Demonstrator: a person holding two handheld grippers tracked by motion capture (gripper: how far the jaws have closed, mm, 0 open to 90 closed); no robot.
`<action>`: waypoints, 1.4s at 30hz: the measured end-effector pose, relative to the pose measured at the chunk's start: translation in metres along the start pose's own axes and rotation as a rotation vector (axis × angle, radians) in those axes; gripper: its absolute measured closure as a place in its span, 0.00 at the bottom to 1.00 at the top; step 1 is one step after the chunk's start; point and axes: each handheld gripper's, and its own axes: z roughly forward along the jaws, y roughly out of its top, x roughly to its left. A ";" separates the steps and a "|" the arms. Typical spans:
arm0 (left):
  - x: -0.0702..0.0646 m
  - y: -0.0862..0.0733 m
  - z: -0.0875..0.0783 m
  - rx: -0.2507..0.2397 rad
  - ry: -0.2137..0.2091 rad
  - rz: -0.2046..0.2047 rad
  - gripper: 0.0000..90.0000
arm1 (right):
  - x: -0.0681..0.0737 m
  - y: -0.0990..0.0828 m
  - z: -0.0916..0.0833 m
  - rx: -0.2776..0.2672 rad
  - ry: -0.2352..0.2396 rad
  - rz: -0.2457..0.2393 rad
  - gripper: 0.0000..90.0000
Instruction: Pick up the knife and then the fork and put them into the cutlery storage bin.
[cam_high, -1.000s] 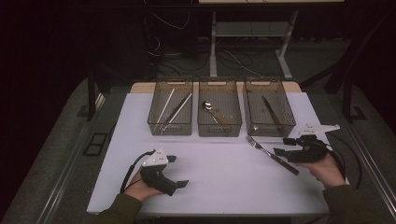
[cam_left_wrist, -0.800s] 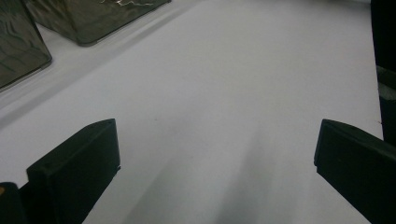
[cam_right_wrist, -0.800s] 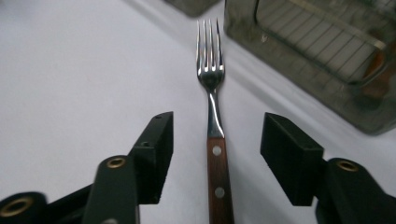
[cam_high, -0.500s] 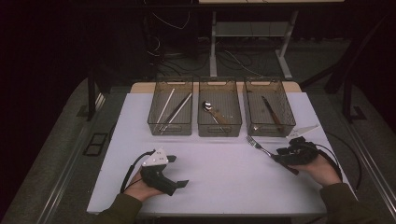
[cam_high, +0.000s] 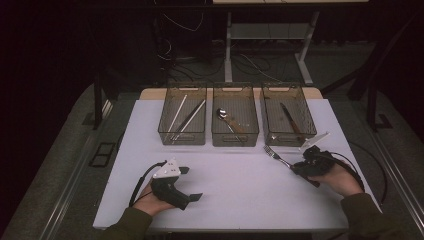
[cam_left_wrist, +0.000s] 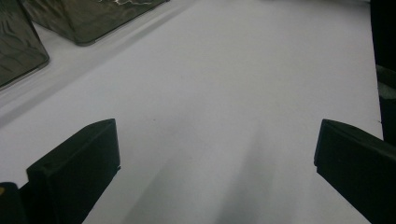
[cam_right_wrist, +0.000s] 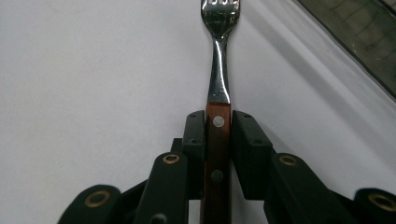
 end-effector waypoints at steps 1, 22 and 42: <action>0.000 0.000 0.000 0.001 0.000 0.001 0.00 | 0.000 0.002 0.000 0.015 0.002 -0.003 0.84; -0.001 0.000 0.001 0.004 -0.007 0.007 0.00 | 0.002 0.055 0.016 0.406 -0.006 -0.061 0.86; -0.001 0.000 0.001 0.006 -0.005 0.007 0.00 | -0.003 0.031 -0.020 0.028 0.039 -0.007 0.86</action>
